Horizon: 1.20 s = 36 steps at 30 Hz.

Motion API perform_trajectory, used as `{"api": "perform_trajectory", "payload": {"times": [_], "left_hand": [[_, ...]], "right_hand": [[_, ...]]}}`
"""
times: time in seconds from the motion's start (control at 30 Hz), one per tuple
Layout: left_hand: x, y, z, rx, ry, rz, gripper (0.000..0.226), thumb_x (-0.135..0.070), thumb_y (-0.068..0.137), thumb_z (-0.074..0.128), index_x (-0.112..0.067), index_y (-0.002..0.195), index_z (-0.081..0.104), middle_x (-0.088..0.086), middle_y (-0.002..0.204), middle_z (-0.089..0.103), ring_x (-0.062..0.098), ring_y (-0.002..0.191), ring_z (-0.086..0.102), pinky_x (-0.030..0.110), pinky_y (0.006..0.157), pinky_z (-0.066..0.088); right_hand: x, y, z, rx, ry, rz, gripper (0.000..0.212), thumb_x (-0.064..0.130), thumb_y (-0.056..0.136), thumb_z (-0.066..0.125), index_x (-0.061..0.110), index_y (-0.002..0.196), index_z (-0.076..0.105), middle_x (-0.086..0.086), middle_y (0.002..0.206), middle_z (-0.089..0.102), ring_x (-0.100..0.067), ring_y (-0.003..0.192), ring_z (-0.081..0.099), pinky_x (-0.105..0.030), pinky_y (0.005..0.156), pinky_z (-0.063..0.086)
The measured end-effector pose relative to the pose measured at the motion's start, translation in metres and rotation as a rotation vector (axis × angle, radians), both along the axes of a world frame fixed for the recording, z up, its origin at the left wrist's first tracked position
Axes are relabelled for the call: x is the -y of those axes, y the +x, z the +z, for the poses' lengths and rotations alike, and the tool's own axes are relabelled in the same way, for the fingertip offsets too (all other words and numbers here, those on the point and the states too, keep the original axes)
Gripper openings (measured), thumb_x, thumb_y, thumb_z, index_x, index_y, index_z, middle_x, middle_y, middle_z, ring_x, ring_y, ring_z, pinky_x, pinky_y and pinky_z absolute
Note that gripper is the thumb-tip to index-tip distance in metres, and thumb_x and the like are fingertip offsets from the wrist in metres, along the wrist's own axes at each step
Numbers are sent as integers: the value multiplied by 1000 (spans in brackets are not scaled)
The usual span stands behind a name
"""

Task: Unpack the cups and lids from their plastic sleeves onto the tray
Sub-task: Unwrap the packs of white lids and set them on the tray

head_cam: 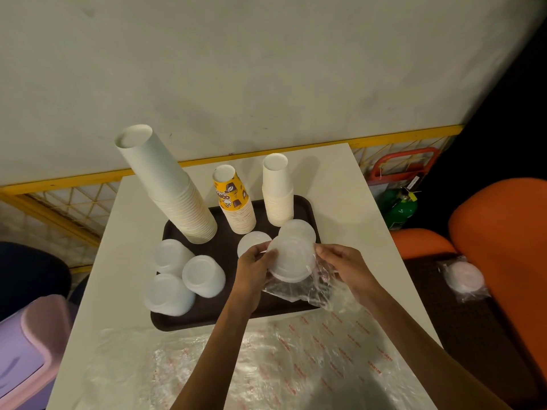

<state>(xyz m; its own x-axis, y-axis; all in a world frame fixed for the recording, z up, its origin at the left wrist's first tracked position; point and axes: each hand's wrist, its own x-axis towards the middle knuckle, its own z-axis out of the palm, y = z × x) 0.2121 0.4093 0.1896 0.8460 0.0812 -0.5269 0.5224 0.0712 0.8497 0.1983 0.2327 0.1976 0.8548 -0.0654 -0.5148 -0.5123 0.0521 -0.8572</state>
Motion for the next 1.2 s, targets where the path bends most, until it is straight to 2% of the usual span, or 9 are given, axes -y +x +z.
{"api": "perform_trajectory", "payload": {"times": [0.13,0.23,0.37,0.47,0.57,0.7,0.83,0.97,1.2], "left_hand": [[-8,12,-9,-45,-46,80,26,-9,94,55,-7,119,57,9,116,60,27,109,57,36,87,52],[-16,25,-14,-18,0,161,26,-7,94,53,-7,120,54,9,116,57,28,109,55,38,89,50],[-29,48,-25,19,133,297,31,-6,94,51,-2,124,54,10,115,56,23,104,52,35,84,46],[-37,62,-39,-12,220,329,34,-7,94,52,-1,127,53,14,122,57,22,103,51,39,95,47],[-39,69,-55,-70,283,325,32,-9,94,53,-3,125,54,14,124,57,22,102,51,41,97,47],[-39,68,-70,-91,357,290,31,-13,95,54,-6,125,55,13,124,57,23,104,51,36,90,47],[-37,65,-78,-70,506,207,31,-15,95,51,-7,125,54,12,122,58,26,108,54,32,83,46],[-35,65,-83,-42,687,135,35,-17,94,54,-7,127,54,14,130,51,30,113,53,41,94,50],[-25,55,-78,106,945,55,43,-20,95,53,-8,135,45,17,139,40,33,127,38,42,101,39]], "right_hand": [[0,5,-3,-2,-17,-73,13,17,89,65,6,94,70,-2,73,70,-12,62,61,-13,50,48],[0,7,-6,27,-50,-101,12,15,88,65,7,80,69,-3,67,68,-13,54,59,-16,48,48],[0,11,-12,34,-98,-127,14,15,88,66,5,78,68,-7,68,68,-15,50,57,-18,44,46],[1,13,-16,31,-141,-133,14,16,87,67,8,76,68,-6,67,69,-15,50,58,-20,45,48],[2,16,-20,36,-194,-132,15,17,87,68,11,73,67,-10,70,70,-17,53,60,-20,48,51],[3,19,-22,33,-203,-126,18,17,87,67,15,69,65,-5,67,69,-18,54,60,-24,51,51],[3,20,-24,4,-177,-127,16,16,87,67,11,72,65,-8,69,69,-19,53,60,-22,47,51],[2,19,-26,-11,-162,-137,15,15,87,67,10,73,64,-7,67,69,-18,51,59,-20,44,50],[4,18,-28,-13,-169,-135,16,15,88,66,10,72,64,-7,67,68,-20,52,58,-22,45,50]]}}
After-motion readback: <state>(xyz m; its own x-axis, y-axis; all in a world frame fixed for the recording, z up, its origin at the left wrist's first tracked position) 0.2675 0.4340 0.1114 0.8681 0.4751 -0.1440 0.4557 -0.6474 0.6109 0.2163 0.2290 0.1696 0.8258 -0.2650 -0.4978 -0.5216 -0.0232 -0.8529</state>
